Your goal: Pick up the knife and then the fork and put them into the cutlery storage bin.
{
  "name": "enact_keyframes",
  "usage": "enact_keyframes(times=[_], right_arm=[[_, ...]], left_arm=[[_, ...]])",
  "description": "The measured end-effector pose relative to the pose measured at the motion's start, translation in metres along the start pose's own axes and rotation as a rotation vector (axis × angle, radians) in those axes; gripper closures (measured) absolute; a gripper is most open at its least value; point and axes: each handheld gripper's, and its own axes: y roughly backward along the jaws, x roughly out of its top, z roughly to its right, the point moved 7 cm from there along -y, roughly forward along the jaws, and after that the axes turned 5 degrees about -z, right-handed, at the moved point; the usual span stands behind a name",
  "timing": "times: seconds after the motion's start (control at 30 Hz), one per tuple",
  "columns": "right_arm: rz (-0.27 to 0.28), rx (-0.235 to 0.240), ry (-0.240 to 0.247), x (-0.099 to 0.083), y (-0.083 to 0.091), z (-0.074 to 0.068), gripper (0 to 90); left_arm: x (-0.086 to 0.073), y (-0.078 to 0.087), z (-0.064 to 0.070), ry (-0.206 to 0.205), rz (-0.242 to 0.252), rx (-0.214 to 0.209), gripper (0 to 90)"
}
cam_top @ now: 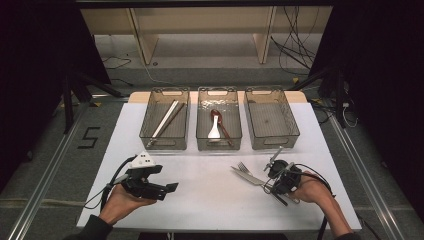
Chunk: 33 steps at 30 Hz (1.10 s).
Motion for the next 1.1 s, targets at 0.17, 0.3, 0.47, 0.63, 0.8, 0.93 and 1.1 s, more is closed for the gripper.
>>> enact_keyframes(times=[0.17, 0.3, 0.47, 0.63, 0.8, 0.93, 1.1], right_arm=[[-0.006, 0.000, 0.019, 0.0005, 0.0002, -0.0016, 80.0], [-0.007, 0.005, 0.015, 0.0006, 0.0003, -0.0015, 79.9], [-0.011, 0.011, 0.010, 0.0016, 0.0003, -0.0008, 79.3], [-0.011, 0.017, 0.003, 0.0025, 0.0001, -0.0005, 78.9], [-0.009, 0.014, 0.015, 0.0023, 0.0003, -0.0008, 79.9], [0.008, 0.016, 0.008, 0.0034, 0.0020, -0.0011, 80.2], [0.040, 0.020, 0.011, 0.0055, 0.0074, -0.0023, 80.3]], left_arm=[[0.0005, 0.0003, 0.0003, -0.001, 0.004, 0.000, 16.1], [0.0004, -0.0003, 0.0002, 0.000, 0.001, -0.001, 16.1], [0.0006, -0.0006, 0.0004, -0.004, 0.000, -0.002, 16.1], [0.0007, -0.0002, 0.0007, -0.003, 0.002, -0.001, 16.1], [0.0011, 0.0004, 0.0004, 0.000, 0.007, -0.001, 16.1], [0.0013, 0.0011, 0.0000, -0.005, 0.010, 0.000, 16.1], [0.0013, 0.0018, -0.0011, 0.003, 0.014, 0.004, 16.1]])
